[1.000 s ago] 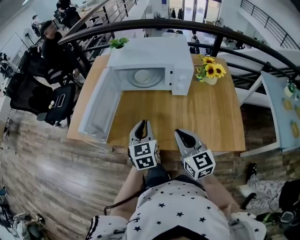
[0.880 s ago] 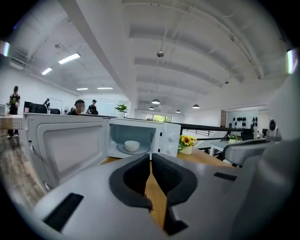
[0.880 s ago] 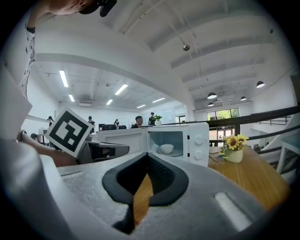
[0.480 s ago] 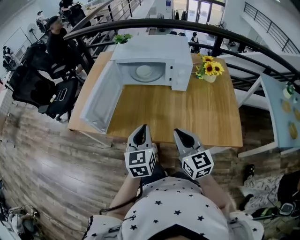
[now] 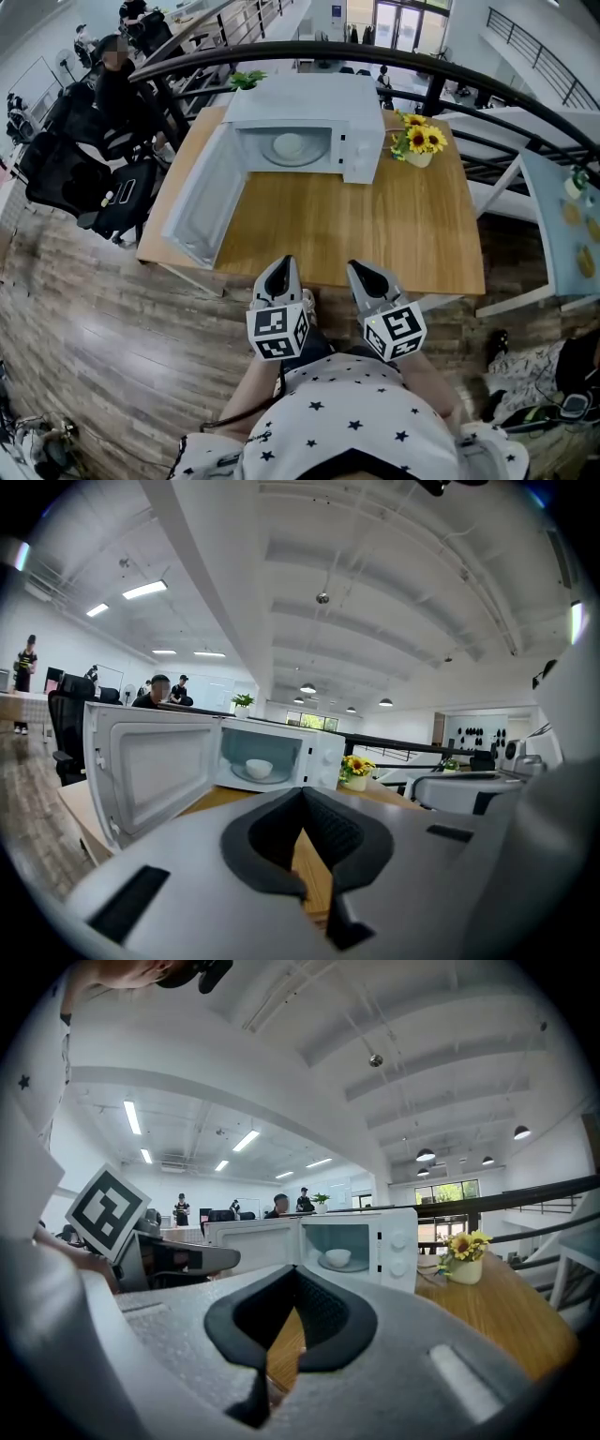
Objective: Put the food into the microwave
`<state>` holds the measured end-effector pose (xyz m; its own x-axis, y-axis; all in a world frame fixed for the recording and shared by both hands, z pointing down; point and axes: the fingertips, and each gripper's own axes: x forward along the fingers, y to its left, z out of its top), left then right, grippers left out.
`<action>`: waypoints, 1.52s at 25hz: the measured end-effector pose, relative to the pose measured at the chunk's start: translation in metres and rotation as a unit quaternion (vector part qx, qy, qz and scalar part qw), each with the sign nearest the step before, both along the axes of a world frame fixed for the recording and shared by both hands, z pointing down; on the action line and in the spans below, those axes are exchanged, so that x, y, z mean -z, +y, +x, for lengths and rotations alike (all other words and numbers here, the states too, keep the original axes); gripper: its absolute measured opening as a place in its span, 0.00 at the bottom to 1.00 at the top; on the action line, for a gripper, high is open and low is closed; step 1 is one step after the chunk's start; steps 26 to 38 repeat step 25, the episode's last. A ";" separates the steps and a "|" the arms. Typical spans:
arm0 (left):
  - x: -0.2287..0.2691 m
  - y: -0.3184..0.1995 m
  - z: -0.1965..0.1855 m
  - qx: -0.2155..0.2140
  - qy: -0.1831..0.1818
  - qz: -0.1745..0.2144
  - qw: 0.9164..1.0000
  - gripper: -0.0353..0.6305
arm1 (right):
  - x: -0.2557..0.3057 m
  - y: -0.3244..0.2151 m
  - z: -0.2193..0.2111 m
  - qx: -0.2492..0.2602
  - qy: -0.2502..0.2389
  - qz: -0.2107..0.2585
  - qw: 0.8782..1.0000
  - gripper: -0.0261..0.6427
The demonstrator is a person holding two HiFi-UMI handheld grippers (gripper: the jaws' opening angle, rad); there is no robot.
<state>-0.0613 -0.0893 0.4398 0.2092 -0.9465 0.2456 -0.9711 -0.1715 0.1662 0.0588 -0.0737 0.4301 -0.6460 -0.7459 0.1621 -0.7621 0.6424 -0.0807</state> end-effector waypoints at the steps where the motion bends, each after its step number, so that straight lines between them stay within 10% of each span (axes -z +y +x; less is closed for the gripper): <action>1: 0.000 -0.001 0.000 0.001 0.000 -0.001 1.000 0.06 | -0.001 -0.002 0.001 -0.005 0.001 -0.002 1.000 0.05; 38: -0.012 -0.017 -0.007 -0.008 -0.003 -0.019 1.000 0.06 | -0.006 -0.022 -0.001 -0.011 -0.002 -0.004 1.000 0.05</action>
